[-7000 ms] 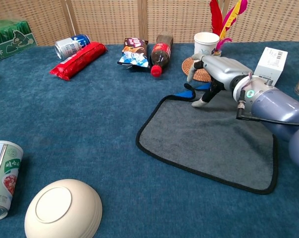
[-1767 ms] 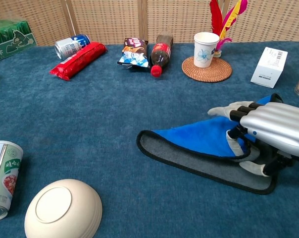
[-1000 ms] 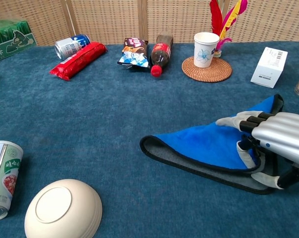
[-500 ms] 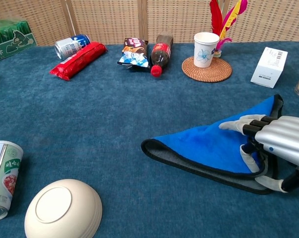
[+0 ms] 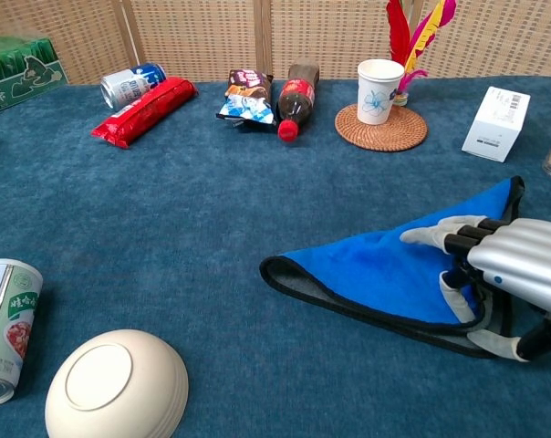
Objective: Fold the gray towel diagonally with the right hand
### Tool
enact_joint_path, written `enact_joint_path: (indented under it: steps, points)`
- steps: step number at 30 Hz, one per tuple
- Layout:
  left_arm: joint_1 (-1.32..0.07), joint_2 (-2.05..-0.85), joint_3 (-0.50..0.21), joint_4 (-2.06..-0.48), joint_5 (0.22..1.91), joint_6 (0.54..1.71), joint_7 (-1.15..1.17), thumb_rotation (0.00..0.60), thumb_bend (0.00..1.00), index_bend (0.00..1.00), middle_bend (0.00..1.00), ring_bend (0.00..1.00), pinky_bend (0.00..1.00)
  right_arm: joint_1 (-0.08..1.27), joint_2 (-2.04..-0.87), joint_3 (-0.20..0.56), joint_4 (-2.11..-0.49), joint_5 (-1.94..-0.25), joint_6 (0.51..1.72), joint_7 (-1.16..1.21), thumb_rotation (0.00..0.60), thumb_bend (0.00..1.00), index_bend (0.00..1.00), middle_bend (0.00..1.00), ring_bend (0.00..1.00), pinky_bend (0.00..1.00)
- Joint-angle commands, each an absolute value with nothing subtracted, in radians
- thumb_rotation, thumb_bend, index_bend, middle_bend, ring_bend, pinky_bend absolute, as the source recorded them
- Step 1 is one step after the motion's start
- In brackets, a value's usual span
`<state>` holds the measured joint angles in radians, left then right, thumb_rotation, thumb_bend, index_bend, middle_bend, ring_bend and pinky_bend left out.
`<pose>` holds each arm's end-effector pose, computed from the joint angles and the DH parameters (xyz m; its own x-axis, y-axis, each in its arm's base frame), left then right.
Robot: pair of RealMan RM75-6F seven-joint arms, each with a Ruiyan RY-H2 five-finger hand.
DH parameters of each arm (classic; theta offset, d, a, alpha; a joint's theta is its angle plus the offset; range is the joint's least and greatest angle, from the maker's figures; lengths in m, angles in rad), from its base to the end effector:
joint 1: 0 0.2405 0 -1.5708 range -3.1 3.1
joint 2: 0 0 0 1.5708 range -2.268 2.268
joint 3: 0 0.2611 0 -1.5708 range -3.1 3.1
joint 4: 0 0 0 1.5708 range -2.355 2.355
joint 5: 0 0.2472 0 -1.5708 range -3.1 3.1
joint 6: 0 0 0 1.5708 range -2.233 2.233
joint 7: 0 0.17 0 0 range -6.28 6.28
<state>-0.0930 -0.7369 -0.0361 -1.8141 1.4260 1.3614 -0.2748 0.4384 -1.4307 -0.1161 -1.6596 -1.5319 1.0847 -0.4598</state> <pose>-0.3305 0.2061 0.2167 0.2918 0.1017 0.9511 0.9495 0.0893 -0.3008 -0.2092 -0.2211 -0.0640 0.6403 -0.2835 0.7139 -0.7136 -0.5634 0.4163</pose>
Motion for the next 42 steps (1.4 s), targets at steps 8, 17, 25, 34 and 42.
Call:
enact_joint_path:
  steps: [8,17,25,34,42]
  points:
    - [-0.092,-0.736,-0.036,-1.813,1.425,1.363,-0.279,0.6,0.24,0.18,0.0,0.0,0.0,0.438,-1.426,-0.117,-1.661,-1.542,1.071,-0.444,0.6,0.41,0.67,0.0,0.0,0.0]
    - [-0.092,-0.736,-0.035,-1.812,1.429,1.364,-0.283,0.6,0.24,0.18,0.0,0.0,0.0,0.446,-1.407,-0.123,-1.665,-1.574,1.059,-0.423,0.599,0.28,0.59,0.0,0.0,0.0]
    - [-0.092,-0.736,-0.034,-1.812,1.432,1.364,-0.282,0.6,0.24,0.18,0.0,0.0,0.0,0.447,-1.398,-0.122,-1.672,-1.585,1.056,-0.415,0.48,0.3,0.56,0.0,0.0,0.0]
    - [-0.094,-0.737,-0.033,-1.811,1.434,1.361,-0.282,0.6,0.24,0.18,0.0,0.0,0.0,0.453,-1.369,-0.122,-1.697,-1.594,1.045,-0.426,0.335,0.31,0.54,0.0,0.0,0.0]
    - [-0.095,-0.738,-0.033,-1.812,1.432,1.359,-0.278,0.6,0.24,0.18,0.0,0.0,0.0,0.461,-1.34,-0.103,-1.714,-1.617,1.064,-0.419,0.293,0.32,0.54,0.0,0.0,0.0]
